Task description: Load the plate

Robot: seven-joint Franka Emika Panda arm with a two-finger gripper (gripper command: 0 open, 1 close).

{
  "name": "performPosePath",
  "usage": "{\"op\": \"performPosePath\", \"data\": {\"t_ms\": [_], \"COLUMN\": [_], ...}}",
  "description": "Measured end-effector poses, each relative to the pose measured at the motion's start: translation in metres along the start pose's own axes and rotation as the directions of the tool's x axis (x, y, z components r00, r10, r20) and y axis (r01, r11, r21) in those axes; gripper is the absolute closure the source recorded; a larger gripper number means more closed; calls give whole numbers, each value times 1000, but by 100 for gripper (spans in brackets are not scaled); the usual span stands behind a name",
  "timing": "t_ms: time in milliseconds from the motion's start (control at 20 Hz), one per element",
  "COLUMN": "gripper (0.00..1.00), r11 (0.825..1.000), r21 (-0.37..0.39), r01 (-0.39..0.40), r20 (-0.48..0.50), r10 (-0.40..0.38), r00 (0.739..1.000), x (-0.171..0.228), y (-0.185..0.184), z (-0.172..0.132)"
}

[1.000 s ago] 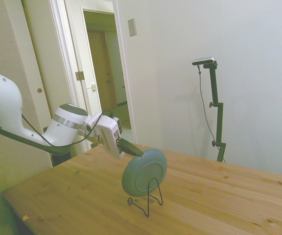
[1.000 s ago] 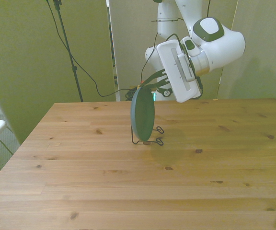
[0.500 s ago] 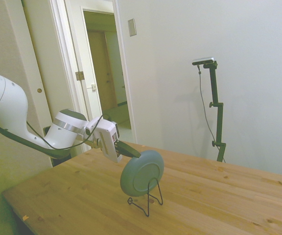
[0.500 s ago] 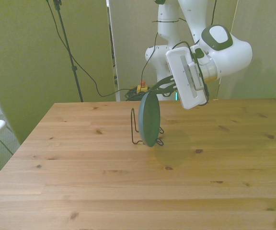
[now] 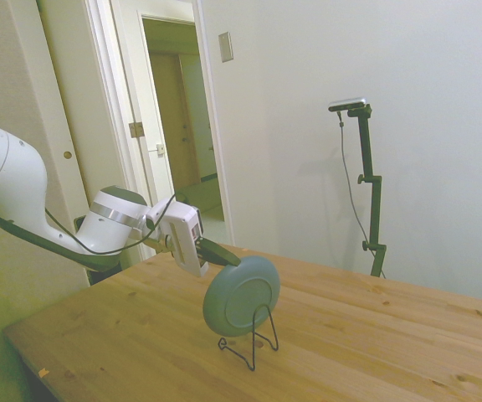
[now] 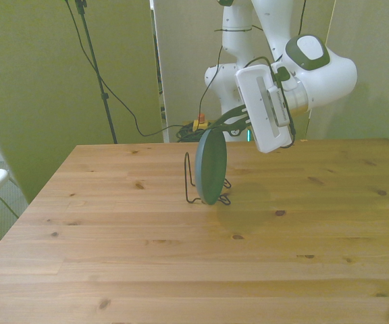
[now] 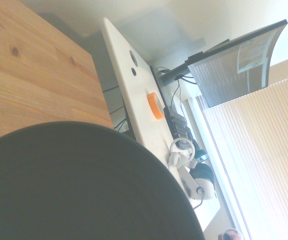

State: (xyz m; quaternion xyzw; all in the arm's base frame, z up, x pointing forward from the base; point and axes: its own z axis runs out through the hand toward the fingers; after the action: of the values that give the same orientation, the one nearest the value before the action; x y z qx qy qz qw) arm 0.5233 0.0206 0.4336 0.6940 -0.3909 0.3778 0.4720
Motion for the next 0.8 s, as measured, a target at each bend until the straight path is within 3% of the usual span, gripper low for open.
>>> {"op": "performPosePath", "data": {"t_ms": [350,800], "gripper": [100,100], "r11": [1000,995], "r21": [19,53], "r01": [9,89], "r20": [-9,-12], "r10": [-9,-88], "r00": [1000,996], "x": [11,7], "y": [7,14], "z": [-10,-13]}}
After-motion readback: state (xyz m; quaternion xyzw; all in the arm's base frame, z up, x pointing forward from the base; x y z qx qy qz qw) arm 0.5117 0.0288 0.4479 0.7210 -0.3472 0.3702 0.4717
